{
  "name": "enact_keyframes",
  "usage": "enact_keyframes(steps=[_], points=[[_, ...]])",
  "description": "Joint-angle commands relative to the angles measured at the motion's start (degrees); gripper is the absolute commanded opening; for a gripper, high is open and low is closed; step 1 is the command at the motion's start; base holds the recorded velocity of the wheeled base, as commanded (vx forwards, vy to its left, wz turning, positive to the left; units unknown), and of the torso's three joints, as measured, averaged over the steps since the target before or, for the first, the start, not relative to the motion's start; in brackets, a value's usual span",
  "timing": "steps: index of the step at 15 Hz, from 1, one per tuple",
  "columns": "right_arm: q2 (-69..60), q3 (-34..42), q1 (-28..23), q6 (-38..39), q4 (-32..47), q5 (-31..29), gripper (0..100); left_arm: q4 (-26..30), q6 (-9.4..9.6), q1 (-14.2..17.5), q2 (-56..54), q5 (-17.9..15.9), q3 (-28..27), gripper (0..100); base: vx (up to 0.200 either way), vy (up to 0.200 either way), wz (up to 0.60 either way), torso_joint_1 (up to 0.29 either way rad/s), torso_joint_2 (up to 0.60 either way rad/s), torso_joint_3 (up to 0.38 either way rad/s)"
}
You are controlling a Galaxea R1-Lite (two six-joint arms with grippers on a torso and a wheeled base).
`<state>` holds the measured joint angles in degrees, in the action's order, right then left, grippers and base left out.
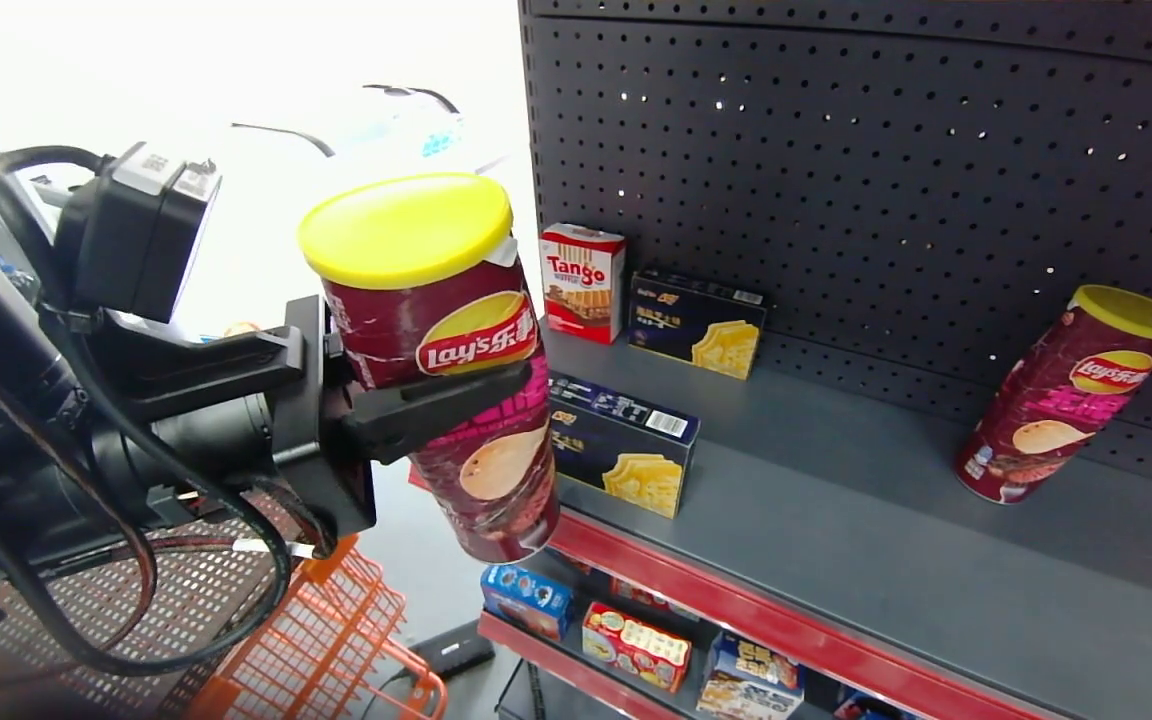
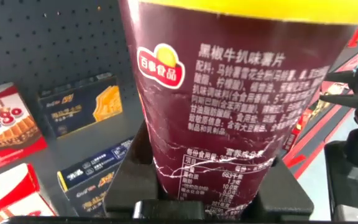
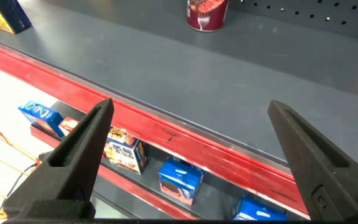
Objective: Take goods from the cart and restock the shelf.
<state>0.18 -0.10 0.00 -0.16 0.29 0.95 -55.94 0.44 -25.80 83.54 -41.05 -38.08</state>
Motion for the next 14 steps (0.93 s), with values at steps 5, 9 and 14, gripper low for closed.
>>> enact_keyframes(steps=[5,9,14], points=[[0.1,0.0,0.0,0.0,0.0,0.0,100,0.0,0.00,-0.1,1.4,-0.7,-2.0,0,0.000,0.000,0.00,0.000,0.00,0.000],[0.1,0.0,0.0,0.0,0.0,0.0,100,0.0,0.00,-0.1,2.0,-1.1,-3.0,0,0.000,0.000,-0.45,-0.002,0.00,0.005],[0.1,0.0,0.0,0.0,0.0,0.0,100,0.0,0.00,-0.1,2.7,-1.1,-3.9,0,0.000,0.000,-0.60,0.010,0.01,0.003]])
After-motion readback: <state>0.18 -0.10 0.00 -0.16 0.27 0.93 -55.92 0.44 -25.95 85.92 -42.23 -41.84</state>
